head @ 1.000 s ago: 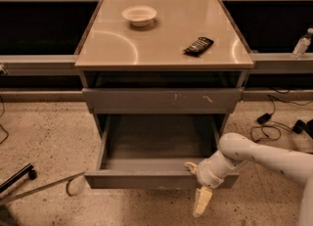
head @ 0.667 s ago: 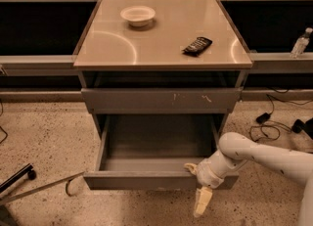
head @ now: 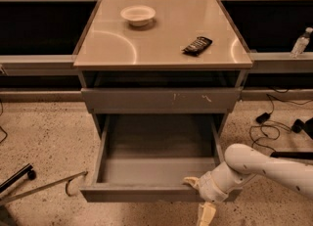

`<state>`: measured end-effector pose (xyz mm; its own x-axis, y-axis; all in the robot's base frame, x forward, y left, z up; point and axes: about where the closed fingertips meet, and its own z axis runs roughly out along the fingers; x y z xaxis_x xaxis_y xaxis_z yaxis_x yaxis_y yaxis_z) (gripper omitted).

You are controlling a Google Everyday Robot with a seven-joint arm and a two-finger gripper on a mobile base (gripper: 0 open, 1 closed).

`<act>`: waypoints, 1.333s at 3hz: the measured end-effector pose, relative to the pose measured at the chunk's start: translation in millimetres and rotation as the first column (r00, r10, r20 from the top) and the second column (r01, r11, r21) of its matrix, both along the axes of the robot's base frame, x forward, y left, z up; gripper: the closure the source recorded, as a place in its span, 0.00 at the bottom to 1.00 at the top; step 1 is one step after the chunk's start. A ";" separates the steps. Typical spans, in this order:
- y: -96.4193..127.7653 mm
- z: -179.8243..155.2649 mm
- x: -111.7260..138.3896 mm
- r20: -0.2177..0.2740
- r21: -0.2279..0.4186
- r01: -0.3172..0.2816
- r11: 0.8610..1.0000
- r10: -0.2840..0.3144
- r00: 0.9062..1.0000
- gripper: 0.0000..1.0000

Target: Open middle drawer

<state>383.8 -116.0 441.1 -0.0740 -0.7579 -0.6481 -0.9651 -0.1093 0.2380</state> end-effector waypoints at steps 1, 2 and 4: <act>7.3 0.8 -44.0 -0.055 0.045 0.006 0.999 -0.004 0.999 0.00; 7.3 0.9 -44.3 -0.055 0.045 0.006 0.999 -0.003 0.998 0.00; 5.4 10.2 -87.3 -0.133 0.059 0.010 0.998 -0.002 0.991 0.00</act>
Offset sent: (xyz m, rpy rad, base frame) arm -0.0296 0.0060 0.0018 0.0346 0.0349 -0.0048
